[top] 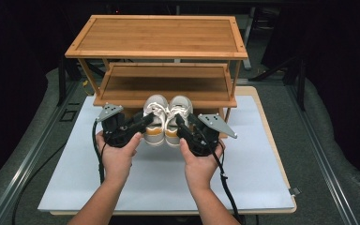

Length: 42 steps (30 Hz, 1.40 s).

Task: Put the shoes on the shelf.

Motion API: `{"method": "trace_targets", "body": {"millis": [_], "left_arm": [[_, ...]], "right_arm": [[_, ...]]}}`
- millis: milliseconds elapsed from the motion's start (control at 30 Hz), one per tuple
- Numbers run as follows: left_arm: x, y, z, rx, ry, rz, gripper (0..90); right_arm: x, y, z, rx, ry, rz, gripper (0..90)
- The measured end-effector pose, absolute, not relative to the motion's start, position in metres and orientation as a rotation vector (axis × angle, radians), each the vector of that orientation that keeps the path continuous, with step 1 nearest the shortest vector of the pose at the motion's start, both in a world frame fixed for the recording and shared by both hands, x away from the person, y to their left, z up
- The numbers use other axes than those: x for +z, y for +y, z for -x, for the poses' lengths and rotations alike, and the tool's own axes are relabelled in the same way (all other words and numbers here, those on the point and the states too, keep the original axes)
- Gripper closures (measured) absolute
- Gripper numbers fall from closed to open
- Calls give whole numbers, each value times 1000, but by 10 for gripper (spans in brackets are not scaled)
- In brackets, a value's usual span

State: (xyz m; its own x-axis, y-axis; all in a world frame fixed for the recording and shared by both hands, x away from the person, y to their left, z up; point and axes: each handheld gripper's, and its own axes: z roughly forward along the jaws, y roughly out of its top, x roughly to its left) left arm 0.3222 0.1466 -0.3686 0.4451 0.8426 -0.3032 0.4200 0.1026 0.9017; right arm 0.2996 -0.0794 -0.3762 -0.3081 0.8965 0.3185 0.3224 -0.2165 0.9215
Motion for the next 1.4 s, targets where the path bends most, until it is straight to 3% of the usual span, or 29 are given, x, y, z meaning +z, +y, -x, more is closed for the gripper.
{"method": "trace_targets", "body": {"millis": [600,1400], "left_arm": [[-359,147,-344,469,1168,-1489,621],[-353,144,-409,460,1169,-1520,621]], "right_arm": [[-365,-77,-324,1552,1565,-1413,572],[-359,-82,-386,1535,1578,-1434,571]]}}
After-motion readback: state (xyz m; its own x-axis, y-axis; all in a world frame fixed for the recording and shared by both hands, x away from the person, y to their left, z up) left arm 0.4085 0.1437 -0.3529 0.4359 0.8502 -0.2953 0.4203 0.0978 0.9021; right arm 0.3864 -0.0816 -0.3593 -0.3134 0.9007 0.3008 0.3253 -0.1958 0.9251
